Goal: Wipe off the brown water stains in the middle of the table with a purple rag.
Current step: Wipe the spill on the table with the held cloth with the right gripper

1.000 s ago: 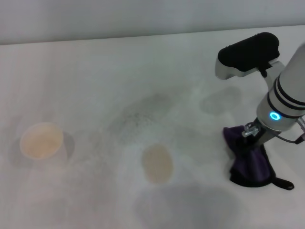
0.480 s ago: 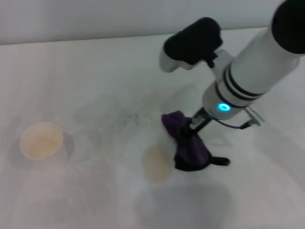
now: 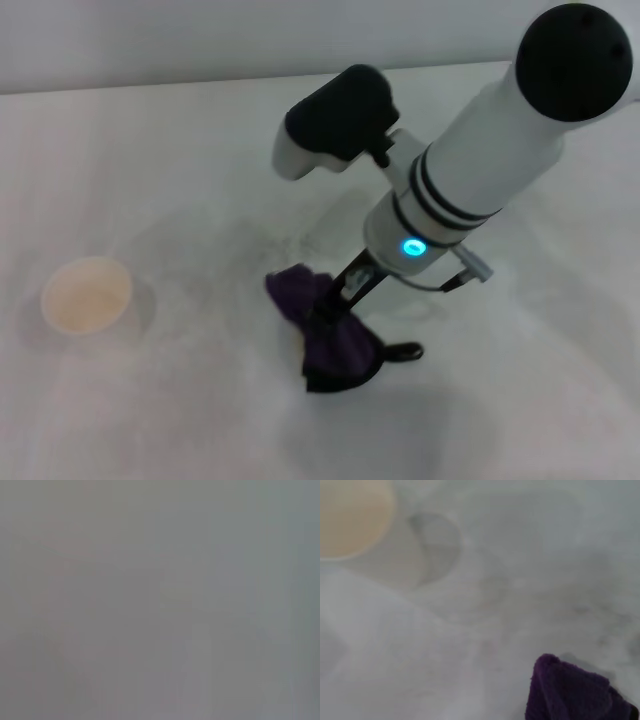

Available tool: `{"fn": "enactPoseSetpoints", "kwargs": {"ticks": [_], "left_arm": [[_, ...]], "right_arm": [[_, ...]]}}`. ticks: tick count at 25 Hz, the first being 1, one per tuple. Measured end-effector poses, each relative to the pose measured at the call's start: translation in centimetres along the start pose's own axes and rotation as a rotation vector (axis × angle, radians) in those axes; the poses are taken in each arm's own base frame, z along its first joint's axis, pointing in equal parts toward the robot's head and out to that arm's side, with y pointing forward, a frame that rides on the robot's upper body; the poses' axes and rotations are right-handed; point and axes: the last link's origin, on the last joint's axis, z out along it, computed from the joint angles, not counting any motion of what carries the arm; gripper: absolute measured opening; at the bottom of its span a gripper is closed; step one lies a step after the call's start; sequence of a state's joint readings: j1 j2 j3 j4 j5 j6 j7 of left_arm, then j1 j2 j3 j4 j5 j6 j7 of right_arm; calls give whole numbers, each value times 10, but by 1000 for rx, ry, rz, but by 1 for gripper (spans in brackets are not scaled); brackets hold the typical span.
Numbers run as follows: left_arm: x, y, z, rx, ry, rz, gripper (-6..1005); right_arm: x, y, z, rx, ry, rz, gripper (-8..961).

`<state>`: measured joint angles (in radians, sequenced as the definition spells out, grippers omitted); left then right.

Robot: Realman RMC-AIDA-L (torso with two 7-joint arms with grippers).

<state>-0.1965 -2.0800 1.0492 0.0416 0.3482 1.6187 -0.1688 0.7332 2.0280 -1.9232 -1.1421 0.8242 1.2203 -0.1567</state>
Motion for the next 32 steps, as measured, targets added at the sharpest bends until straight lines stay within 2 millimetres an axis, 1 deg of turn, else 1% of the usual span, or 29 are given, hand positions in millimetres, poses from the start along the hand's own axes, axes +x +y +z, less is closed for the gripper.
{"fn": "enactPoseSetpoints", "kwargs": {"ticks": [4,7,10,12,15,17,20,22,28,30,32], "left_arm": [[-1,0,-1,1,-8,-2,892],[-1,1,-2,-1,-9,-3,892],[-1,1,-2,-2,-10,-3,891],[-2,1,-2,-4,-11,-3,891],[-2,2,-3,-3,-17,-5,891],[-4,1,-5,6,-28,-8,890],[-5,1,-6,9,-35,-8,891],[-5,1,-6,9,-34,-3,891],[-5,0,-5,8,-33,2,891],[-5,0,-5,8,-35,1,891],[-5,1,-5,9,-38,1,891]], "right_arm": [[-3,22,7,-72,0,-61,107],[-1,33,14,-130,8,-94,105],[0,40,24,-189,19,-113,104],[0,38,29,-191,30,-110,105],[-3,31,31,-167,37,-100,106],[-8,27,26,-167,21,-90,107],[-15,13,13,-135,2,-72,109],[-14,-2,10,-70,21,-58,110],[-7,-36,5,116,81,-3,113],[-5,-42,2,150,85,12,114],[-4,-42,2,148,83,15,115]]}}
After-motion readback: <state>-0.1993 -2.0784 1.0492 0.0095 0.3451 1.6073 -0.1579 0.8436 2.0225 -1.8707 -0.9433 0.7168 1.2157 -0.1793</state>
